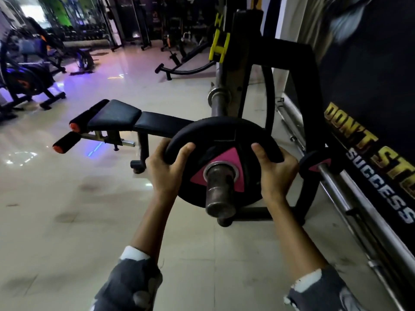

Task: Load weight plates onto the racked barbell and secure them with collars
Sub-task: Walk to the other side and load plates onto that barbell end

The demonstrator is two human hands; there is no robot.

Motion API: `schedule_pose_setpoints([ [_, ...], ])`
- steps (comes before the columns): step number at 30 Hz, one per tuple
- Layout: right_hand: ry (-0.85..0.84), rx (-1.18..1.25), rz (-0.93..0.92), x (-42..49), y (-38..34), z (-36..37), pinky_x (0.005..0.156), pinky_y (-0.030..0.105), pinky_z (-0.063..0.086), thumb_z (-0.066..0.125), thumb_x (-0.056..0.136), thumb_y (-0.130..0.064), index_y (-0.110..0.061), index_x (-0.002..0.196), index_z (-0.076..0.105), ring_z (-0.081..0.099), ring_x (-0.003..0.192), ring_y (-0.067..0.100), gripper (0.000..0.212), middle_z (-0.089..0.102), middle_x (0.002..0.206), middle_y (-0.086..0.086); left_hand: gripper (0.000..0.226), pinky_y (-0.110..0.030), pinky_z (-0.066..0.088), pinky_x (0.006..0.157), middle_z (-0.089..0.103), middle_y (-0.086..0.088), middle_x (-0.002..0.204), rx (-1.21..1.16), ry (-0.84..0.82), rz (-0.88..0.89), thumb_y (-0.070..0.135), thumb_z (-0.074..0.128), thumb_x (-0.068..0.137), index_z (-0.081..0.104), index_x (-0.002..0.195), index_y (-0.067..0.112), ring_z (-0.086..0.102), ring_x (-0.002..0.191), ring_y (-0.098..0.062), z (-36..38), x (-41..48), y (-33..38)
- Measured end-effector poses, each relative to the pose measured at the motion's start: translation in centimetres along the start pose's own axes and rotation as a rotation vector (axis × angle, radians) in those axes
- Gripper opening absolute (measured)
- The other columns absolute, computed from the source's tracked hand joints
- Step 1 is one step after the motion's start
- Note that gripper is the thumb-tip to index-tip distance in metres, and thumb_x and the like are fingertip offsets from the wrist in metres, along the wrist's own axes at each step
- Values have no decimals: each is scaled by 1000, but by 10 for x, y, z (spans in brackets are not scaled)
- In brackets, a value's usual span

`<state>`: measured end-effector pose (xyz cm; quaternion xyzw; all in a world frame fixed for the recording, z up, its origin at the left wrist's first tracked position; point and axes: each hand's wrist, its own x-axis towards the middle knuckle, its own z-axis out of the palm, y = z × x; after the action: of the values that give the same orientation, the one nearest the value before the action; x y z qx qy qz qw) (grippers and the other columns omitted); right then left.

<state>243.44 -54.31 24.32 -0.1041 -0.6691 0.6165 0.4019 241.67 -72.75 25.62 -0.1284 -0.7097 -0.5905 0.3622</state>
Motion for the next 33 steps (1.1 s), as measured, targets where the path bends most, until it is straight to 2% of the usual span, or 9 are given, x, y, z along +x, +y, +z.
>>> schedule_pose_setpoints([
  [3, -3, -47, -44, 28, 13, 21, 49, 7, 40, 60, 49, -79, -20, 68, 62, 54, 52, -7, 61, 56, 58, -13, 23, -7, 31, 50, 41, 14, 51, 28, -21, 3, 41, 58, 74, 41, 61, 30, 43, 50, 10, 19, 27, -21],
  [5, -5, -74, -67, 52, 23, 38, 46, 6, 37, 62, 55, -70, -17, 67, 62, 52, 50, -7, 54, 55, 57, -11, 29, -8, 30, 48, 38, 13, 53, 56, -17, -3, 44, 56, 75, 42, 61, 22, 42, 49, 8, 34, 50, -41],
  [8, -19, -142, -95, 90, 38, 64, 45, 8, 33, 66, 57, -66, -12, 66, 62, 50, 50, 0, 55, 55, 56, -5, 44, -17, 36, 50, 49, 2, 54, 110, 0, 5, 50, 54, 78, 50, 67, 7, 45, 52, 1, 57, 82, -71],
  [11, -27, -210, -113, 128, 53, 92, 49, 24, 37, 71, 62, -60, -7, 66, 61, 52, 54, 14, 54, 57, 58, 1, 52, -34, 40, 53, 57, -18, 60, 157, 43, 17, 50, 53, 81, 55, 73, -2, 44, 54, -8, 79, 110, -95],
  [15, -7, -195, -125, 166, 72, 122, 51, 33, 46, 60, 59, -70, -3, 65, 60, 59, 55, 22, 67, 62, 58, 9, 53, -38, 39, 54, 53, -17, 57, 167, 77, 0, 50, 53, 81, 52, 70, -2, 41, 53, -10, 104, 141, -118],
  [19, -1, -172, -134, 195, 88, 145, 52, 36, 48, 58, 59, -69, -2, 66, 62, 60, 56, 21, 67, 64, 60, 11, 52, -40, 40, 53, 48, -12, 54, 179, 90, -18, 50, 55, 80, 49, 67, 0, 40, 51, -15, 123, 169, -140],
  [22, 1, -157, -145, 211, 96, 157, 51, 28, 44, 58, 60, -68, -2, 65, 61, 54, 54, 15, 66, 58, 57, 5, 53, -39, 41, 52, 50, -16, 54, 197, 75, -13, 52, 54, 80, 49, 67, 1, 45, 51, -25, 133, 184, -155],
  [26, 3, -108, -192, 215, 105, 160, 47, 8, 39, 61, 64, -61, -1, 66, 62, 50, 52, -3, 59, 57, 58, 2, 45, -24, 33, 50, 41, 7, 51, 184, 82, 0, 51, 53, 79, 48, 65, 9, 42, 47, -1, 141, 190, -163],
  [33, -15, -92, -209, 216, 103, 160, 47, 9, 37, 59, 61, -72, -5, 63, 59, 49, 46, -4, 67, 54, 55, -3, 51, -26, 34, 51, 46, -2, 56, 168, 112, -13, 51, 54, 79, 53, 69, 1, 41, 54, -8, 141, 189, -162],
])
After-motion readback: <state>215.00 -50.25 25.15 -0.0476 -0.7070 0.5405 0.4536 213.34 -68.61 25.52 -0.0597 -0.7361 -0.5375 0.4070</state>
